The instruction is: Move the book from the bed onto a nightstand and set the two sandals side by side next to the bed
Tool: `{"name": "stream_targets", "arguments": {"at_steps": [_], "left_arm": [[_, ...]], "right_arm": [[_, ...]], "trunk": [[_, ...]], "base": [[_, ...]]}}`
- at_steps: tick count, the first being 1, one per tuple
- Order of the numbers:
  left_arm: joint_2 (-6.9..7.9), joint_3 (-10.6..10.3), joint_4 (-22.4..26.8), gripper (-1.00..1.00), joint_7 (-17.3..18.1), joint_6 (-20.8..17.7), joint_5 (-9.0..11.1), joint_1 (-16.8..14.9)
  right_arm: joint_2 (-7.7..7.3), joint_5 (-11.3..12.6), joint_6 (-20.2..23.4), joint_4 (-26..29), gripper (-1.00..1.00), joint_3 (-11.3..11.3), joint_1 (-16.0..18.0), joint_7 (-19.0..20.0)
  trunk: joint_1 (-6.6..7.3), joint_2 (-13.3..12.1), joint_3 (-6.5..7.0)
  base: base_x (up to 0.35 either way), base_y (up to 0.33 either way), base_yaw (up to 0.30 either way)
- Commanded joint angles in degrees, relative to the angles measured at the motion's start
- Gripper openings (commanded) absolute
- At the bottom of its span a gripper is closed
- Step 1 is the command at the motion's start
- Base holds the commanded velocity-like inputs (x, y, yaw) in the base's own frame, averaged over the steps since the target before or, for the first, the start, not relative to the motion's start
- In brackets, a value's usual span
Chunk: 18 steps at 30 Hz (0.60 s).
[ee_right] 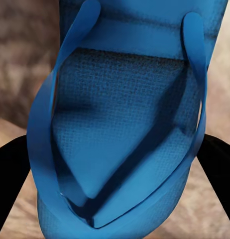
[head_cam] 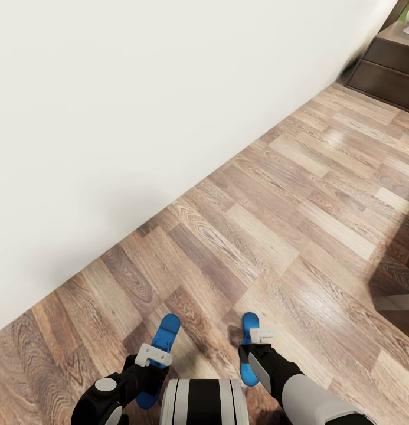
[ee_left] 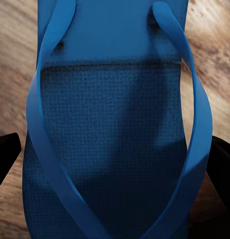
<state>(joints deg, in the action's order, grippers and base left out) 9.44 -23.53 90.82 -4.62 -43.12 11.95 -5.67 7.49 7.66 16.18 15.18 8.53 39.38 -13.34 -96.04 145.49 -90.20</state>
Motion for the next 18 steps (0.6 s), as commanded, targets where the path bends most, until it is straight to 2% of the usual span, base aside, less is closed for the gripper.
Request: {"name": "stream_targets", "arguments": {"at_steps": [1,9,18], "left_arm": [[0.05,-0.11,0.06,-1.0,-0.48,-0.21,0.56,-0.04],[0.05,-0.11,0.06,-1.0,-0.49,-0.21,0.55,-0.04],[0.05,-0.11,0.06,-1.0,-0.48,-0.21,0.56,-0.04]], "right_arm": [[-0.02,0.87,0.26,0.1,-1.0,0.53,0.0,-0.37],[-0.02,0.87,0.26,0.08,-1.0,0.53,-0.01,-0.37],[-0.07,0.92,0.26,-0.04,-1.0,0.53,-0.05,-0.32]], "trunk": [[0.01,0.01,-0.03],[0.01,0.01,-0.03],[0.24,-0.11,1.96]], "base": [[0.0,0.0,0.0],[0.0,0.0,0.0],[0.0,0.0,0.0]]}}
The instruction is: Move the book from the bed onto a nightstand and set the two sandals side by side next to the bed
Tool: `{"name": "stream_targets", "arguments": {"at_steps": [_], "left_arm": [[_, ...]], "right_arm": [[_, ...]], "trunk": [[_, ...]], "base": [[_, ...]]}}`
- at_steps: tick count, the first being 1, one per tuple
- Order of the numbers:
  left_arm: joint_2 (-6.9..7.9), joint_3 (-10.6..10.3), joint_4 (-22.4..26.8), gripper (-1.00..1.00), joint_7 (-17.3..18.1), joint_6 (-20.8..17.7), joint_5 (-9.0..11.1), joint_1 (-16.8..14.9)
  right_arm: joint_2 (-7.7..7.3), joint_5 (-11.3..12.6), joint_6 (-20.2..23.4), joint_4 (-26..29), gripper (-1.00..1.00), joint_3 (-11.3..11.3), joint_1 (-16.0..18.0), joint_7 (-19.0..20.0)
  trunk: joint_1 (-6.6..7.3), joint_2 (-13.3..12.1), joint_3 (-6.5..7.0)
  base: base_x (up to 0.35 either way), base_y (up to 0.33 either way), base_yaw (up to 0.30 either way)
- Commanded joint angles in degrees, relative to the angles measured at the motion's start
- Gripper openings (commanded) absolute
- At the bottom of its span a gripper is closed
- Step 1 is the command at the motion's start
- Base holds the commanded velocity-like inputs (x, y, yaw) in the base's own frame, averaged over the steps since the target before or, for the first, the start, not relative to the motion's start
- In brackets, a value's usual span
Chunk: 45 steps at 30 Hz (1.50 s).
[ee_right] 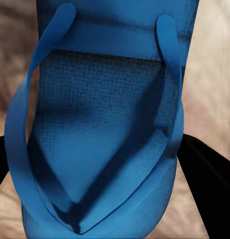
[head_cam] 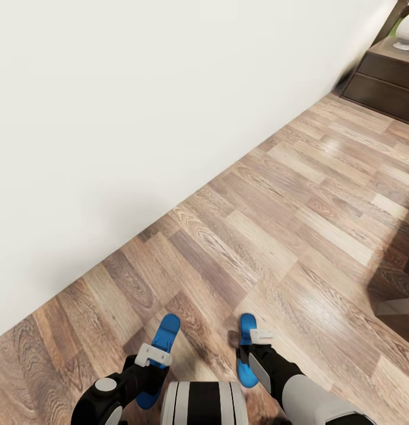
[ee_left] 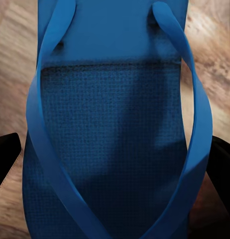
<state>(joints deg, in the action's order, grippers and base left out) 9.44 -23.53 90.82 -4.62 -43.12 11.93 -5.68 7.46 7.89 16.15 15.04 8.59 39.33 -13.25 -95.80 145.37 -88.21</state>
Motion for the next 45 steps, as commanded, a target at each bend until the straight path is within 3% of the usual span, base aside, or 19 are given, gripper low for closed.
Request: {"name": "stream_targets", "arguments": {"at_steps": [1,45], "left_arm": [[0.05,-0.11,0.06,-1.0,-0.48,-0.21,0.57,-0.04],[0.05,-0.09,-0.54,-1.0,-0.54,-0.13,0.38,-0.04]], "right_arm": [[-0.04,0.69,0.29,0.1,-1.0,0.47,0.01,-0.4],[-0.25,0.56,-0.62,0.41,-1.0,0.73,-0.13,-0.2]], "trunk": [[0.03,0.0,0.2],[1.17,-0.59,9.94]], "base": [[0.0,0.0,0.0],[0.0,0.0,0.0]]}}
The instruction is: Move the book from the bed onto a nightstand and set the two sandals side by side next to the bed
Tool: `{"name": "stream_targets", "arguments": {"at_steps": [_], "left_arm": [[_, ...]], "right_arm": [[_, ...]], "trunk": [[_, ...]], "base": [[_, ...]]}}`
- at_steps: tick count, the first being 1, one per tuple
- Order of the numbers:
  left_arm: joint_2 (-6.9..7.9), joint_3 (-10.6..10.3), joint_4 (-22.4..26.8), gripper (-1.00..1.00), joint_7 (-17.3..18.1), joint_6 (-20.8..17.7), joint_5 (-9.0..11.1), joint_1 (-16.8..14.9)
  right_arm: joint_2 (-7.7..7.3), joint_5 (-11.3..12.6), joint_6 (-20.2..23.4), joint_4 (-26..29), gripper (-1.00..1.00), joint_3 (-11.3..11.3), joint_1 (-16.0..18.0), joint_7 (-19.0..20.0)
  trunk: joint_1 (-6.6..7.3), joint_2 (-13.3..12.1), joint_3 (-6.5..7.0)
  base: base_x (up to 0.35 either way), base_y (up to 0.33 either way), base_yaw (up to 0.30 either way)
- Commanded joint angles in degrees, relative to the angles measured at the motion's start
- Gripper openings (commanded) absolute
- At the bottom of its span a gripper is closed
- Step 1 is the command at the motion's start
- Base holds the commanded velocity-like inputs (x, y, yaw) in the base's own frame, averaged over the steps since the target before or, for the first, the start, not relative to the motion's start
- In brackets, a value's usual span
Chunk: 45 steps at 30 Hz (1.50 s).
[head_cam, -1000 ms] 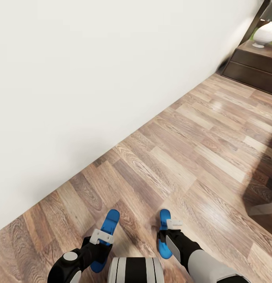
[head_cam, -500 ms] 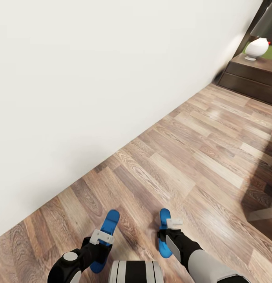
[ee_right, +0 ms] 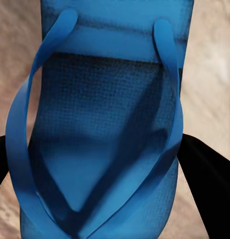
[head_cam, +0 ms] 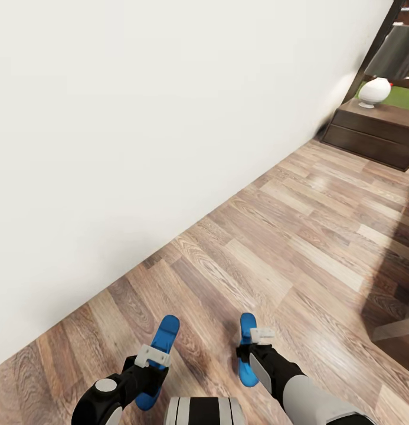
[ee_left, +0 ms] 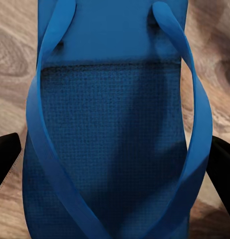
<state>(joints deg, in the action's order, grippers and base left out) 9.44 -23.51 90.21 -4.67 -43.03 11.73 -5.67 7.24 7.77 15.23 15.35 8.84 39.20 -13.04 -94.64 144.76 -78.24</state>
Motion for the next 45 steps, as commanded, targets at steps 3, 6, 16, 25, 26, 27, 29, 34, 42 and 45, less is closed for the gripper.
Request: {"name": "stream_targets", "arguments": {"at_steps": [3,6,16,25,26,27,29,34,42,45], "left_arm": [[0.05,-0.11,0.06,-1.0,-0.48,-0.21,0.57,-0.04],[0.05,-0.12,0.05,-1.0,-0.48,-0.21,0.57,-0.04],[0.05,-0.05,-0.07,-1.0,-0.49,-0.17,0.5,-0.04],[0.05,-0.04,-0.87,-1.0,-0.52,0.01,0.52,-0.04],[0.07,-0.04,-0.91,-1.0,-0.54,0.07,0.51,-0.04],[0.21,-0.04,-1.17,-1.0,-0.56,0.16,0.53,-0.04],[0.36,-0.04,-1.51,-1.0,-0.58,0.25,0.54,-0.04],[0.65,-0.04,-2.35,-1.0,-0.61,0.36,0.56,-0.04],[0.68,-0.04,-4.93,-1.0,-0.75,0.53,0.57,-0.11],[0.67,-0.04,-5.95,-1.0,-0.77,0.56,0.6,-0.12]], "right_arm": [[-0.03,0.67,0.28,0.12,-1.0,0.5,-0.02,-0.4],[-0.03,0.67,0.23,0.12,-1.0,0.56,-0.05,-0.4],[-0.03,0.57,-1.1,0.06,-1.0,0.7,-0.12,-0.4],[-0.49,0.41,-1.41,0.02,-1.0,0.74,-0.23,-0.4],[-0.55,0.41,-1.41,0.0,-1.0,0.76,-0.24,-0.4],[-0.68,0.41,-1.42,-0.02,-1.0,0.78,-0.28,-0.4],[-0.76,0.4,-1.42,-0.03,-1.0,0.8,-0.3,-0.44],[-0.9,0.4,-1.43,-0.05,-1.0,0.79,-0.36,-0.48],[-0.98,0.4,-1.43,-0.05,-1.0,0.81,-0.49,-0.49],[-0.96,0.4,-1.43,-0.05,-1.0,0.82,-0.51,-0.49]], "trunk": [[0.08,-0.03,0.63],[0.16,-0.07,1.3],[0.42,-0.2,3.51],[0.65,-0.32,5.51],[0.68,-0.33,5.73],[0.7,-0.35,5.95],[0.75,-0.37,6.39],[0.88,-0.44,7.5],[1.09,-0.55,9.27],[1.17,-0.59,9.94]], "base": [[0.0,0.0,0.0],[0.0,0.0,0.0],[0.0,0.0,0.0],[0.0,0.0,0.0],[0.0,0.0,0.0],[0.0,0.0,0.0],[0.0,0.0,0.0],[0.0,0.0,0.0],[0.0,0.0,0.0],[0.0,0.0,0.0]]}}
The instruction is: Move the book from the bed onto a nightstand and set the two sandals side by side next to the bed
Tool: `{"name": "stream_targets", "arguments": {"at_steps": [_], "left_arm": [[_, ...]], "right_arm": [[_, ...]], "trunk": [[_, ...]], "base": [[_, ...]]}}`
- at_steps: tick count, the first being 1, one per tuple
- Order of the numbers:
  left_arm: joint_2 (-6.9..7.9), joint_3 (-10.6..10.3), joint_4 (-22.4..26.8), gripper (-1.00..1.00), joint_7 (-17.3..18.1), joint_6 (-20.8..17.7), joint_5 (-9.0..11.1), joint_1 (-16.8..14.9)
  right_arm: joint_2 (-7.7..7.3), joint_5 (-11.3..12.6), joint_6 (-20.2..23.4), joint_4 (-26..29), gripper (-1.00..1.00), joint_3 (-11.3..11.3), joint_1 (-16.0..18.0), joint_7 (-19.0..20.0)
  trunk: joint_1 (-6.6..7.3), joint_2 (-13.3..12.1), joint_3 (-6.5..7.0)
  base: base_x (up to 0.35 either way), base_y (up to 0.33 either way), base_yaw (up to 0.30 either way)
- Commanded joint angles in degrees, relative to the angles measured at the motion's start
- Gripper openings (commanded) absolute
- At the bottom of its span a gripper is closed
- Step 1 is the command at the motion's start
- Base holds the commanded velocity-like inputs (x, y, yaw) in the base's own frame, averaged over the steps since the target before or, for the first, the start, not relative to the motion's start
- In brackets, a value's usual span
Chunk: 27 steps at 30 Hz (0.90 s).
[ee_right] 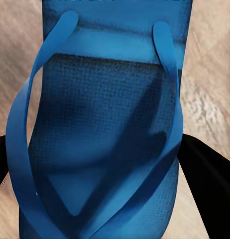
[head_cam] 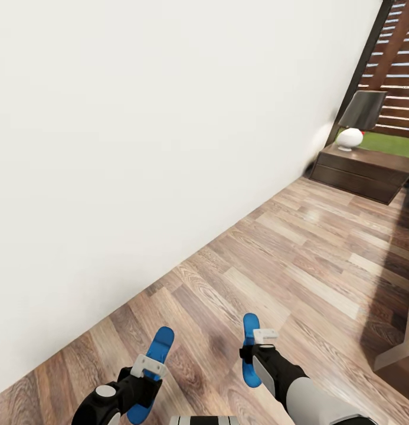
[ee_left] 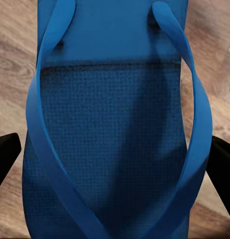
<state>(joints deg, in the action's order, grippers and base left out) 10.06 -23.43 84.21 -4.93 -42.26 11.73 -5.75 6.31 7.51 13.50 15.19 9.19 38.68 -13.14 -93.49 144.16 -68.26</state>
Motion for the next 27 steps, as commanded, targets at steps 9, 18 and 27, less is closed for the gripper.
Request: {"name": "stream_targets", "arguments": {"at_steps": [9,18,27], "left_arm": [[0.05,-0.13,-2.05,-1.0,-0.56,0.1,0.65,-0.09],[-0.14,-0.17,-2.69,-1.0,-2.36,0.15,0.62,-0.15],[-0.45,-0.12,-13.26,-1.0,-3.19,1.95,0.68,-0.22]], "right_arm": [[0.16,0.62,0.33,0.01,-1.0,0.53,-0.01,-0.44],[0.11,0.63,0.38,-0.39,-1.0,0.43,-0.07,-0.41],[-0.02,0.64,0.39,-0.5,-1.0,0.38,-0.1,-0.4]], "trunk": [[0.24,-0.1,1.95],[0.47,-0.22,3.95],[0.7,-0.35,5.94]], "base": [[0.0,0.0,0.0],[0.0,0.0,0.0],[0.0,0.0,0.0]]}}
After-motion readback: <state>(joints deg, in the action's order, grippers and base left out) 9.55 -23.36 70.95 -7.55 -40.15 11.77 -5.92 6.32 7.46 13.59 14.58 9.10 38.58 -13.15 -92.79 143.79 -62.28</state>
